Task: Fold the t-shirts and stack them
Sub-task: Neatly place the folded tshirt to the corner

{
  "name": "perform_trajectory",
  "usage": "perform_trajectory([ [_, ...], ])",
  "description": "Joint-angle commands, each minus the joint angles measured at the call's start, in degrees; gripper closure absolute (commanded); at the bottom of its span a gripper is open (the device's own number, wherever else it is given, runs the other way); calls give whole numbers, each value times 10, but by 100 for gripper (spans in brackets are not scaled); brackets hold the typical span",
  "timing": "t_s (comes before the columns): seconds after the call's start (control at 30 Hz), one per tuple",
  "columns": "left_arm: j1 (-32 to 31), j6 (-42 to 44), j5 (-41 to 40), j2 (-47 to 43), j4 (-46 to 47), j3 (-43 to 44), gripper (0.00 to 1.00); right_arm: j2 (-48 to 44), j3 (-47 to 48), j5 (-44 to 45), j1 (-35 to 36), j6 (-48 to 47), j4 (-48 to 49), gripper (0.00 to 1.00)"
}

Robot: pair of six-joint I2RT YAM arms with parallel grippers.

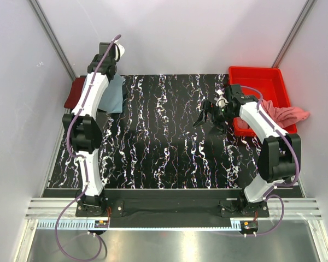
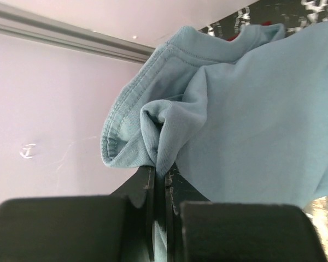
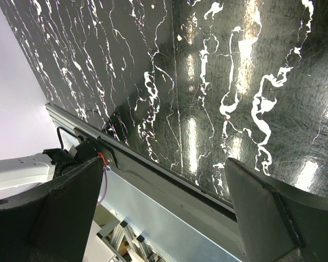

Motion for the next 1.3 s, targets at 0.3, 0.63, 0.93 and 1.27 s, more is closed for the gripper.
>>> perform_trajectory([
  [0.3, 21, 50, -29, -60, 97, -25, 100, 16, 29, -11, 6, -12, -9, 0],
  [0.63, 21, 63, -37, -67, 102, -9, 100, 17, 29, -15, 7, -11, -8, 0],
  [0.93, 24, 76, -35, -104, 118, -47, 100, 16, 32, -18, 9, -10, -8, 0],
  [1.27, 28, 70, -17, -77, 119, -40, 100, 15, 31, -14, 10, -15, -11, 0],
])
